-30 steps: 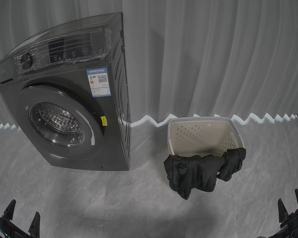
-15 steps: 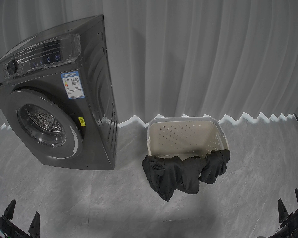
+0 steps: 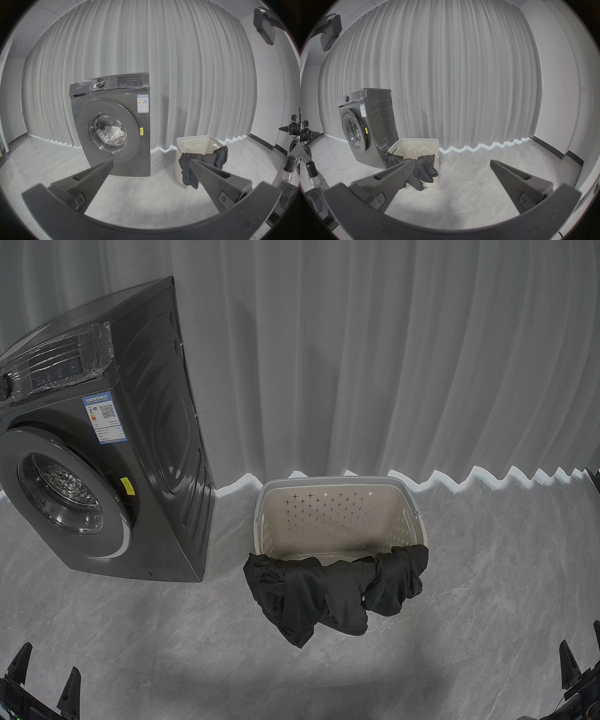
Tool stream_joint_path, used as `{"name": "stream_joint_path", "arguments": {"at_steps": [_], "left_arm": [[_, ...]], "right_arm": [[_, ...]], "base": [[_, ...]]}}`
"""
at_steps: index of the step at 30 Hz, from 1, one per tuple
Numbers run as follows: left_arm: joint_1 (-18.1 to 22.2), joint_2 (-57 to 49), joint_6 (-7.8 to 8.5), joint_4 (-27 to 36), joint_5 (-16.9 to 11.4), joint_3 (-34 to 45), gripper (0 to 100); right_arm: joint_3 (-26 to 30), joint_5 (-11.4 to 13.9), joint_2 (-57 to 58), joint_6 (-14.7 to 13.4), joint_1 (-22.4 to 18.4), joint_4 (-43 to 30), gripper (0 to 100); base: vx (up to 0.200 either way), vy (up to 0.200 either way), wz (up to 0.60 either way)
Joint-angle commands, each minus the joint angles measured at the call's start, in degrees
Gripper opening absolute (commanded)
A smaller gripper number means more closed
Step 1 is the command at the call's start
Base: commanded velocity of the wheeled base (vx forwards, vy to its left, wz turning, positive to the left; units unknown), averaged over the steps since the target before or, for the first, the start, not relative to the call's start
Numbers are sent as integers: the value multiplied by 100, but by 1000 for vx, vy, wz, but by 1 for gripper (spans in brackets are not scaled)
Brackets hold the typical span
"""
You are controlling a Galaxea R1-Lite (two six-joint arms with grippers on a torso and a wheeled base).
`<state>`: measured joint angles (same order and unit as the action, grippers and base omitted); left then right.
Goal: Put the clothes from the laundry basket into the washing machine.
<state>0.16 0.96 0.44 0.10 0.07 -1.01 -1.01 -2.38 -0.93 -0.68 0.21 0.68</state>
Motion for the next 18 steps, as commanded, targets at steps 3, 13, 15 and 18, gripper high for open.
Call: {"name": "stream_joint_path", "arguments": {"at_steps": [3, 13, 15, 18], "left_arm": [[2, -96, 0, -1, 1, 92, 100], [2, -96, 0, -1, 1, 92, 100], [2, -96, 0, -1, 1, 92, 100], [2, -96, 0, -1, 1, 92, 100]], "right_arm": [[101, 0, 93, -2, -3, 2, 100], [101, 0, 93, -2, -3, 2, 100], [101, 0, 93, -2, -3, 2, 100], [101, 0, 93, -2, -3, 2, 100]], "base": [[0, 0, 0], [0, -120, 0], [0, -100, 0], [0, 0, 0]]}}
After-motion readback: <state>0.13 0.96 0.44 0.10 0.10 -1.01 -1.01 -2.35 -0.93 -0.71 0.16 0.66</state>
